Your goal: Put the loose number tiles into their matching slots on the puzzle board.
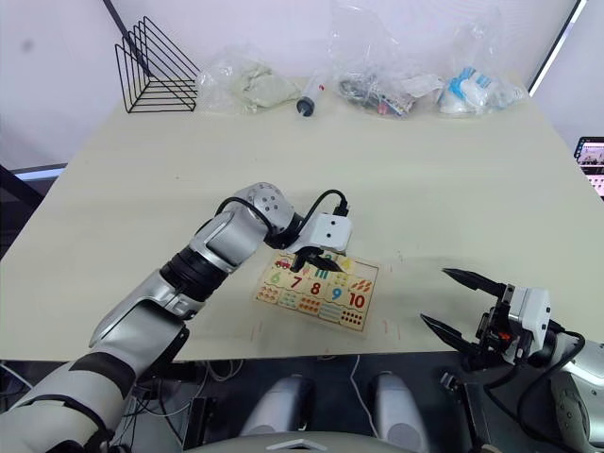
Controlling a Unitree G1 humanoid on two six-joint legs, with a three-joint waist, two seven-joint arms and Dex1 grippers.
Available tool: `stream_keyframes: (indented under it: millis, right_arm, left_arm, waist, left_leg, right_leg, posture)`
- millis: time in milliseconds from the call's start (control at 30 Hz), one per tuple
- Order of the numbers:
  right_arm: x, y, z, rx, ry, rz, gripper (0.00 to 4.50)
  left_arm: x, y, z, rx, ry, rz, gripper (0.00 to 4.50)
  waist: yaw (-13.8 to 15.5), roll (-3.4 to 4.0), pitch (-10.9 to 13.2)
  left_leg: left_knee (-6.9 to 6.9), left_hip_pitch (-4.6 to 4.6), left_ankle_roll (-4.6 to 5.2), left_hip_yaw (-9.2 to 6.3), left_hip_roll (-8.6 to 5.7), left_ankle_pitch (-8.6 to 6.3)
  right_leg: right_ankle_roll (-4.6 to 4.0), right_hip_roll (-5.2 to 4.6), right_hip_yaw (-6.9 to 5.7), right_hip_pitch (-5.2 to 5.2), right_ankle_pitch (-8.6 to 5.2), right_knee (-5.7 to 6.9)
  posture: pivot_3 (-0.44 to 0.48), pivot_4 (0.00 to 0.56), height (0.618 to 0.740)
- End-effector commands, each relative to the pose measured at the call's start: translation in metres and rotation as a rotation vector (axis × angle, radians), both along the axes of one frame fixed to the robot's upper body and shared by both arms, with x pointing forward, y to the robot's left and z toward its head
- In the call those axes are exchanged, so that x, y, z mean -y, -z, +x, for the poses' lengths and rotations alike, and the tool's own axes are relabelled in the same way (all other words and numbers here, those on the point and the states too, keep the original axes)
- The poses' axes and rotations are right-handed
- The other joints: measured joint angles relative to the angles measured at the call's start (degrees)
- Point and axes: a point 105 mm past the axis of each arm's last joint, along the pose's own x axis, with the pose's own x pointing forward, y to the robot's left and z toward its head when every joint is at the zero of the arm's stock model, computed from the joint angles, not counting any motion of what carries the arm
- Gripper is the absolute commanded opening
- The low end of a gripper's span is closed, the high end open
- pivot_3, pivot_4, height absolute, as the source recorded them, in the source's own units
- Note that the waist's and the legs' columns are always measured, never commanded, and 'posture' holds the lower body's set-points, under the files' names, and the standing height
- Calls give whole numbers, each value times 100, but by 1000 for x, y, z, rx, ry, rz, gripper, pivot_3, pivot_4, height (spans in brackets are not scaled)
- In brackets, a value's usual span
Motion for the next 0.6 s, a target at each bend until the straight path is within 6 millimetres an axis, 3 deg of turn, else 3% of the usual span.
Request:
stream_keyframes:
  millis: [33,367,567,600]
  right_arm:
    - [1,-6,-1,37,7,-7,4500]
    - [1,-6,0,39,5,-11,4500]
    - [0,-6,1,39,3,-12,4500]
    - [0,-6,1,39,3,-12,4500]
  left_arm:
    - [4,1,-4,12,31,8,930]
    - [4,1,-3,13,35,2,930]
    - [5,-2,-3,9,35,-9,3696]
    - [4,-3,-3,6,36,-8,3696]
  waist:
    - [0,0,0]
    - [1,0,0]
    - [-1,0,0]
    - [-2,0,0]
  left_leg:
    - [0,0,0,0,0,0]
    - [0,0,0,0,0,0]
    - [0,0,0,0,0,0]
    - [0,0,0,0,0,0]
  right_leg:
    - [0,0,0,0,0,0]
    - [0,0,0,0,0,0]
    - [0,0,0,0,0,0]
    - [0,0,0,0,0,0]
  posture:
    - [0,150,740]
    - [0,150,740]
    - [0,150,740]
    - [0,150,740]
